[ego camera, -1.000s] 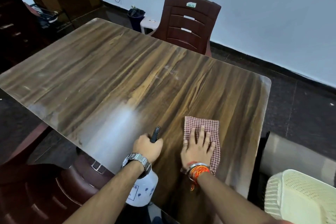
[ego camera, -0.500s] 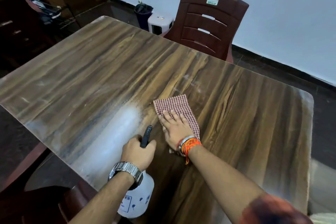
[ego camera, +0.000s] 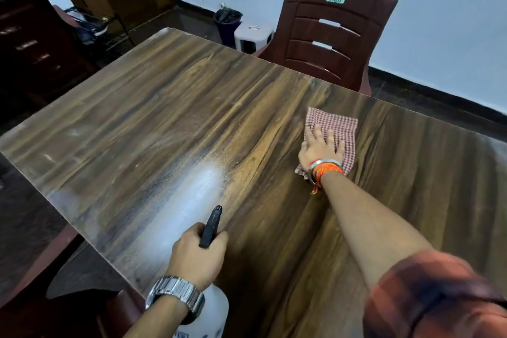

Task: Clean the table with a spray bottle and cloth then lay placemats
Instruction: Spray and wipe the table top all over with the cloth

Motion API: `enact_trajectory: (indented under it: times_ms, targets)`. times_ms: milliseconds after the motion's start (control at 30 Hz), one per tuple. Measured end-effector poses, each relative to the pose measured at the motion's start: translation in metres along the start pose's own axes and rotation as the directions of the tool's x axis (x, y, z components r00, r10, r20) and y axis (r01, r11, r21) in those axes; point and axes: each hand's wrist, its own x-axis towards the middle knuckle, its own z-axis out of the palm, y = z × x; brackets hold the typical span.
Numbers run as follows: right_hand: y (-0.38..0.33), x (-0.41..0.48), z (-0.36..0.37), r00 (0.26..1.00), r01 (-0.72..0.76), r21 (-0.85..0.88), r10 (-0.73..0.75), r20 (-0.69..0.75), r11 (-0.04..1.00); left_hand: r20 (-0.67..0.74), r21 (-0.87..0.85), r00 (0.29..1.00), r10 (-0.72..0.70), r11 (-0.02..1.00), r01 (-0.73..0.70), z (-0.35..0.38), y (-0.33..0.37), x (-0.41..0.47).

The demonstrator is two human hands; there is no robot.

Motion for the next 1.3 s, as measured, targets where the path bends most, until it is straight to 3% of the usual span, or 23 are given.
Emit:
enact_trajectory:
  times_ms: [100, 233, 300, 567, 633, 767, 933, 1100, 1300]
  targets:
    - [0.012, -0.049, 0.005, 0.999, 0.033, -0.058, -0.035, -0.029, 0.998, -0.008, 0.004, 1.0, 0.028, 1.0, -0.028, 0.01, 0.015, -0.009]
    - [0.027, -0.124, 0.013, 0.92, 0.39, -0.155, -0.377, 0.111, 0.908, 0.019, 0.031, 0.997, 0.069, 0.997, -0.07, 0.036, 0.044, -0.027]
    - [0.052, -0.153, 0.01, 0.887, 0.458, -0.144, -0.438, 0.15, 0.877, 0.043, 0.031, 0.995, 0.089, 0.995, -0.091, 0.052, 0.056, -0.04]
    - [0.176, -0.249, -0.011, 0.995, 0.075, -0.056, -0.071, 0.069, 0.996, 0.157, 0.067, 0.978, 0.139, 0.986, -0.151, 0.11, 0.076, -0.108]
    - [0.193, -0.281, -0.011, 0.995, 0.078, -0.044, -0.075, 0.07, 0.996, 0.176, 0.055, 0.973, 0.147, 0.986, -0.159, 0.128, 0.076, -0.13]
    - [0.224, -0.334, -0.013, 0.958, 0.264, -0.067, -0.253, 0.134, 0.962, 0.196, 0.072, 0.967, 0.163, 0.981, -0.18, 0.159, 0.076, -0.169]
    - [0.267, -0.369, -0.026, 0.9, 0.363, 0.08, -0.372, 0.227, 0.928, 0.181, 0.07, 0.962, 0.203, 0.973, -0.219, 0.192, 0.079, -0.214]
    - [0.296, -0.4, -0.036, 0.95, 0.207, 0.254, -0.257, 0.18, 0.945, 0.177, 0.071, 0.945, 0.274, 0.954, -0.29, 0.212, 0.077, -0.252]
    - [0.35, -0.427, -0.065, 0.997, -0.02, 0.576, 0.062, -0.054, 0.818, 0.225, 0.041, 0.881, 0.415, 0.9, -0.434, 0.236, 0.084, -0.291]
